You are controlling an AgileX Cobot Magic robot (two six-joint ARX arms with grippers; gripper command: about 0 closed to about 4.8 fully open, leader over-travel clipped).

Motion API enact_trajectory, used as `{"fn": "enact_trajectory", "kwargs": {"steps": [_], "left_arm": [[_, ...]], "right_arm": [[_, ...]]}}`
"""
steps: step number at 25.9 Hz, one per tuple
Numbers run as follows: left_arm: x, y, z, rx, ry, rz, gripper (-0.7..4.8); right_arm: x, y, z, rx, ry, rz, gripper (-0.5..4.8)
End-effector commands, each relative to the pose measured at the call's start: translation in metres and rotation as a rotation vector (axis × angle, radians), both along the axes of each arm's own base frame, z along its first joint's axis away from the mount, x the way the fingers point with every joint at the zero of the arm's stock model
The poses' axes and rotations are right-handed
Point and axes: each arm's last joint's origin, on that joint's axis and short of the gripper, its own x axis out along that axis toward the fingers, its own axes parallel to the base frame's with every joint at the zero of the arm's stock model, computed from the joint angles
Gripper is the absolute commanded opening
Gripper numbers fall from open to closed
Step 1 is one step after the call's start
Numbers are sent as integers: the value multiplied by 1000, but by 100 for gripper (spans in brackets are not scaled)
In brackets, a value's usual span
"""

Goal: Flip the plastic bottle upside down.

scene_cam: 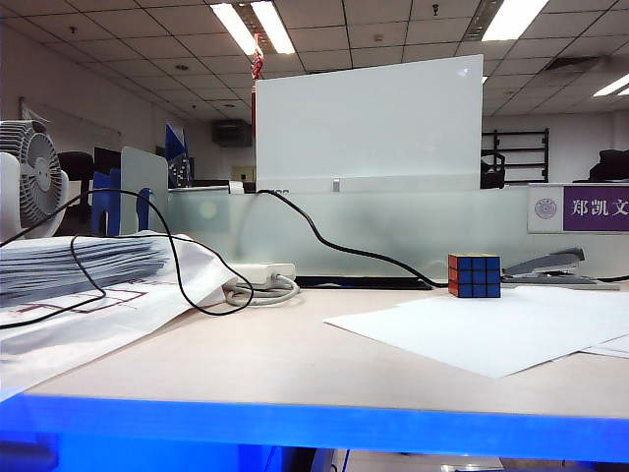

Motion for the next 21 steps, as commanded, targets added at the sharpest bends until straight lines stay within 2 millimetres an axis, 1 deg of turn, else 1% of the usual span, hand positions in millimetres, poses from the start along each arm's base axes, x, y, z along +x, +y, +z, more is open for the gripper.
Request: {"fn": "enact_trajectory", "kwargs": {"steps": [1,2,3,4,6,7,8,9,10,11,12,13,14,15,16,17,18,19,20,21], "left_arm": [[1,0,1,-12,6,8,209],[1,0,1,-12,6,7,112],[1,0,1,-11,10,7,4],[2,0,1,-11,17,8,-5],[3,0,0,-9,35,10,-6],[3,0,0,-9,38,9,-6],[3,0,0,-10,40,7,-6],[3,0,0,-15,54,-3,-6],[3,0,0,-16,59,-6,-6],[3,0,0,-15,67,-7,-6],[4,0,0,-14,70,-7,-6],[4,0,-1,-13,79,-7,-6],[4,0,-1,-14,86,-9,-6],[5,0,-1,-22,99,-10,-6],[6,0,-1,-31,115,-4,-6],[9,0,-3,-51,166,8,-6],[12,-1,-5,-52,208,11,-6],[17,-2,-9,-44,284,15,-6],[19,-2,-11,-38,316,16,-6],[25,-3,-16,-29,396,24,-6]], "right_arm": [[-2,0,4,13,-20,14,-2],[-2,0,4,13,-20,14,-2],[-2,0,4,13,-20,13,-1],[-1,0,4,15,-20,12,-1],[-1,0,4,15,-28,7,0],[-1,0,4,13,-59,-20,45],[0,0,4,11,-84,-51,134],[3,-1,4,6,-113,-97,311],[7,-3,4,3,-132,-133,397],[15,-7,4,-5,-165,-179,475],[21,-10,4,-10,-184,-211,479],[34,-17,4,-18,-208,-273,479],[42,-21,4,-25,-227,-308,479],[59,-32,4,-40,-278,-387,479],[72,-42,6,-49,-346,-454,479],[95,-64,9,-71,-525,-574,479],[106,-75,10,-91,-609,-624,453],[128,-103,13,-139,-793,-702,386],[136,-115,14,-160,-863,-722,322],[152,-143,15,-193,-1044,-728,3]]}}
